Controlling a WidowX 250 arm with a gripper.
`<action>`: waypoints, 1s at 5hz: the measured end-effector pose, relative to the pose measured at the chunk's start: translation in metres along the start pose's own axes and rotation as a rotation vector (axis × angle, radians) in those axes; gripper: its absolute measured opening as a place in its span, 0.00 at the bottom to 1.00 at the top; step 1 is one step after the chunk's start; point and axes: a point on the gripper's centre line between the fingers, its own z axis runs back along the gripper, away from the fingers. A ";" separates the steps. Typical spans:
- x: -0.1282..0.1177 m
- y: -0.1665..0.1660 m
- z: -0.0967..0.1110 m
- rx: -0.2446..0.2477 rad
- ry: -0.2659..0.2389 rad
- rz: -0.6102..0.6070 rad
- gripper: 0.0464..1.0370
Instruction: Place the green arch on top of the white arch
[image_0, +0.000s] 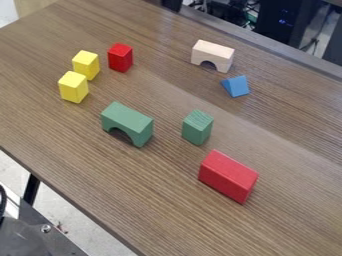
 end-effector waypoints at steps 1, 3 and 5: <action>-0.003 0.006 -0.014 0.042 0.001 -0.010 0.96; -0.002 0.057 -0.017 0.062 0.011 -0.061 0.96; -0.003 0.103 -0.011 0.070 0.039 -0.092 0.96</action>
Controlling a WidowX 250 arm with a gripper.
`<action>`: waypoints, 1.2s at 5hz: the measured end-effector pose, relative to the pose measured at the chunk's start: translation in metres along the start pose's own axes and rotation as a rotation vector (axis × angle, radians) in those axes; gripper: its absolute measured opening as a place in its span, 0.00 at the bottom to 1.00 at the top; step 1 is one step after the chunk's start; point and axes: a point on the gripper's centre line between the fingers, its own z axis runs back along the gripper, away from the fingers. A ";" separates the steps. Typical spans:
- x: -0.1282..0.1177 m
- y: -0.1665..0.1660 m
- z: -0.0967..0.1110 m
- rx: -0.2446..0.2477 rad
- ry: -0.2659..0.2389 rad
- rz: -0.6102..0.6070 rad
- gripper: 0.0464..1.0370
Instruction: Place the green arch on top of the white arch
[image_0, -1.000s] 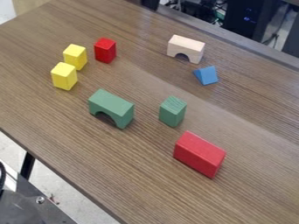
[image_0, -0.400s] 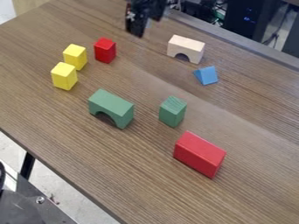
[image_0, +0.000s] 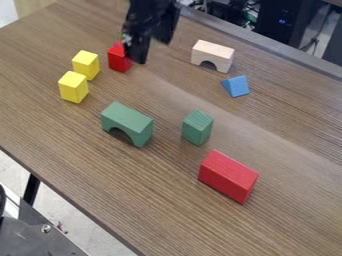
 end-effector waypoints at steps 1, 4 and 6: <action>-0.004 0.014 -0.009 0.021 -0.014 -0.020 0.96; -0.016 0.031 -0.030 0.043 -0.033 0.003 0.96; -0.024 0.047 -0.043 0.068 -0.026 -0.010 0.96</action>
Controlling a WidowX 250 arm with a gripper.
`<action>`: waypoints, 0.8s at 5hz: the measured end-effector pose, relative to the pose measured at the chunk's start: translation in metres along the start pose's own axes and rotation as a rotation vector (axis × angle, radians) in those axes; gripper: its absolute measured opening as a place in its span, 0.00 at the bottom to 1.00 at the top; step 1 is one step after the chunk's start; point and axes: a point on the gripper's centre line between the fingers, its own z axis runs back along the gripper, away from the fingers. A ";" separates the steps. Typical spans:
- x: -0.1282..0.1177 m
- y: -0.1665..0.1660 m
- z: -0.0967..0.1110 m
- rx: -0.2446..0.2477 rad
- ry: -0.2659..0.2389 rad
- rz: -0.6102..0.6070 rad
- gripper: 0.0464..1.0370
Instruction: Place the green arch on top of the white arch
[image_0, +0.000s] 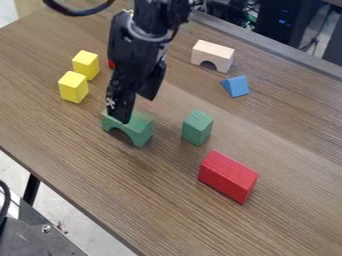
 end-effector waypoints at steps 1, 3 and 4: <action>0.000 0.003 -0.005 -0.007 -0.010 0.018 0.96; 0.001 0.006 -0.016 -0.049 -0.024 0.074 0.96; 0.003 0.008 -0.022 -0.059 -0.021 0.094 0.91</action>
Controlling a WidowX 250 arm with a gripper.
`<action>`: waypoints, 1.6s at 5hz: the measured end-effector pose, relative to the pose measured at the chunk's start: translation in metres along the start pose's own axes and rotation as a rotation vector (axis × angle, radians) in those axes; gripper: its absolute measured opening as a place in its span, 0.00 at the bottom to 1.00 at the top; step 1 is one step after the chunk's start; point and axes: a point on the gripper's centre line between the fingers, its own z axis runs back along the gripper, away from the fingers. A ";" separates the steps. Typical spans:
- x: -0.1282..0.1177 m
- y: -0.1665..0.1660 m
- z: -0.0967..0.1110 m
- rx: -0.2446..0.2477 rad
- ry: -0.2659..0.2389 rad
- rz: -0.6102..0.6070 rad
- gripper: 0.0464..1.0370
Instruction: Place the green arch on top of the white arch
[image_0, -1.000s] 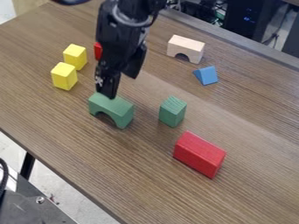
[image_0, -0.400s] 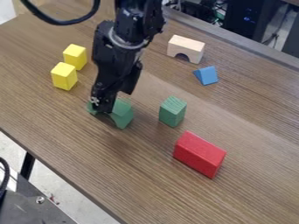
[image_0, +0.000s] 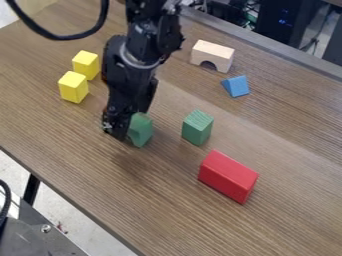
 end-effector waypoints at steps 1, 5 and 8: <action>0.004 0.000 -0.008 0.012 0.004 0.021 0.62; -0.007 -0.050 0.068 -0.138 0.128 0.036 0.52; -0.048 -0.156 0.051 -0.040 -0.012 0.291 0.52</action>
